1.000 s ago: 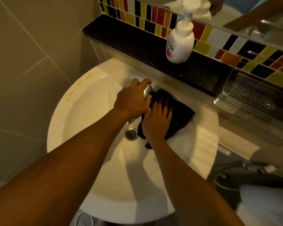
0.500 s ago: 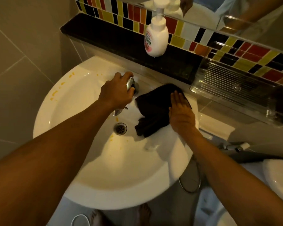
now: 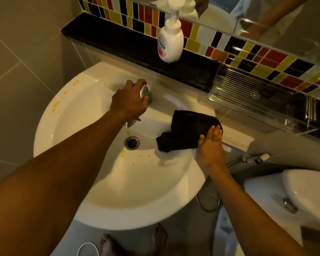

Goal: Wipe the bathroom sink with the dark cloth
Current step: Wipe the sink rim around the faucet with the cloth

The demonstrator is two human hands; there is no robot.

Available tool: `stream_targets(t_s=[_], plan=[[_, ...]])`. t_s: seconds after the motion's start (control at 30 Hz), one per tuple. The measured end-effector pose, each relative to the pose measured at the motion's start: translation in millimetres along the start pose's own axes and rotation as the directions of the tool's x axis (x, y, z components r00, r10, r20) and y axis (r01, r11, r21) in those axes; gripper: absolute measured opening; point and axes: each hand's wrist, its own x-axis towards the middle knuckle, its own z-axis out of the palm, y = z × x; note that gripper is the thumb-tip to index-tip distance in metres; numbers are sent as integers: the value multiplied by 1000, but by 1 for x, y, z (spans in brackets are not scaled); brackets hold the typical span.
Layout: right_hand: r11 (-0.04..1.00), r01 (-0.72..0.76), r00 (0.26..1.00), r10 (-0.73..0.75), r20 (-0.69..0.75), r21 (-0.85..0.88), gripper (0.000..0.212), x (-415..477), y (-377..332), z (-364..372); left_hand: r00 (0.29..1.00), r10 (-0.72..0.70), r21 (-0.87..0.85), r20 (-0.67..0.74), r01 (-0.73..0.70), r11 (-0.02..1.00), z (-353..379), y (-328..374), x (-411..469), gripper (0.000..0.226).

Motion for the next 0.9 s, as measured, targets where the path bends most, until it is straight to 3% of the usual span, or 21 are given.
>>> stream_targets(t_s=[0.13, 0.37, 0.43, 0.53, 0.73, 0.9], plan=[[995, -34, 996, 26, -84, -93, 59, 28, -16, 9, 1000, 3, -16, -5, -3, 1000, 3, -1, 1, 52], [973, 140, 972, -170, -160, -185, 61, 76, -50, 20, 999, 16, 3, -31, -16, 1000, 7, -5, 3, 52], [932, 263, 936, -309, -168, -248, 61, 82, -56, 23, 998, 28, 8, -50, -28, 1000, 8, -5, 3, 51], [814, 462, 854, -516, -73, -351, 63, 98, -73, 28, 997, 45, -9, -60, -46, 999, 10, -8, 3, 51], [570, 661, 720, -666, 196, -488, 64, 148, -131, 51, 997, 30, 33, -72, -28, 999, 11, -6, 3, 51], [577, 686, 705, -678, 207, -443, 67, 168, -136, 62, 997, 26, 43, -77, -23, 999, 12, -6, 4, 53]])
